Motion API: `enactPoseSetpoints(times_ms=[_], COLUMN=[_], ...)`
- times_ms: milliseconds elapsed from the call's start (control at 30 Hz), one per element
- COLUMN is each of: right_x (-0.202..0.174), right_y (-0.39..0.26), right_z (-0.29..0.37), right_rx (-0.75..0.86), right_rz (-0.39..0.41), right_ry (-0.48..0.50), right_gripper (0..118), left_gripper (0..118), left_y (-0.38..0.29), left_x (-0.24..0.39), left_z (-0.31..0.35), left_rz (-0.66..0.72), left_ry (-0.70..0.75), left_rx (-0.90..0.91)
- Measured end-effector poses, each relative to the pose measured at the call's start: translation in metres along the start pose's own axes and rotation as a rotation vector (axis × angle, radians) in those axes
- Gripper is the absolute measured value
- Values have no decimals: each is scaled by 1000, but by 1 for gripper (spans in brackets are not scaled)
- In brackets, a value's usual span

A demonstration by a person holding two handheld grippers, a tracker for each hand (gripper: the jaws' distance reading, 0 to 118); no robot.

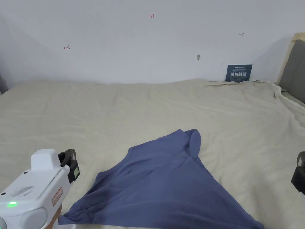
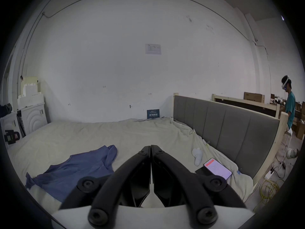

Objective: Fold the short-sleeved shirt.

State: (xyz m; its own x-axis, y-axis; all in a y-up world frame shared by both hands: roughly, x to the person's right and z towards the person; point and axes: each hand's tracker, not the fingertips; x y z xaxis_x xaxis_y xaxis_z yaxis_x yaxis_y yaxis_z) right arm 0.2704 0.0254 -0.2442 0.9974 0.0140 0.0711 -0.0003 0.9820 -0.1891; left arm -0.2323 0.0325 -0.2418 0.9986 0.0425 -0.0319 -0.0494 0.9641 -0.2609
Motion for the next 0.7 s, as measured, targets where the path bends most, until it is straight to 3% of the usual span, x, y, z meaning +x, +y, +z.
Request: enactPoseSetpoints(times_ms=[700], right_x=[-1], right_y=[-4], right_z=[-11], right_rx=[-41], right_rz=[-7], right_ry=[17], right_gripper=[0], left_gripper=[0], left_y=[-12], left_x=[-18], left_z=[-19], left_rz=[8], left_ry=[21], left_rx=[-129])
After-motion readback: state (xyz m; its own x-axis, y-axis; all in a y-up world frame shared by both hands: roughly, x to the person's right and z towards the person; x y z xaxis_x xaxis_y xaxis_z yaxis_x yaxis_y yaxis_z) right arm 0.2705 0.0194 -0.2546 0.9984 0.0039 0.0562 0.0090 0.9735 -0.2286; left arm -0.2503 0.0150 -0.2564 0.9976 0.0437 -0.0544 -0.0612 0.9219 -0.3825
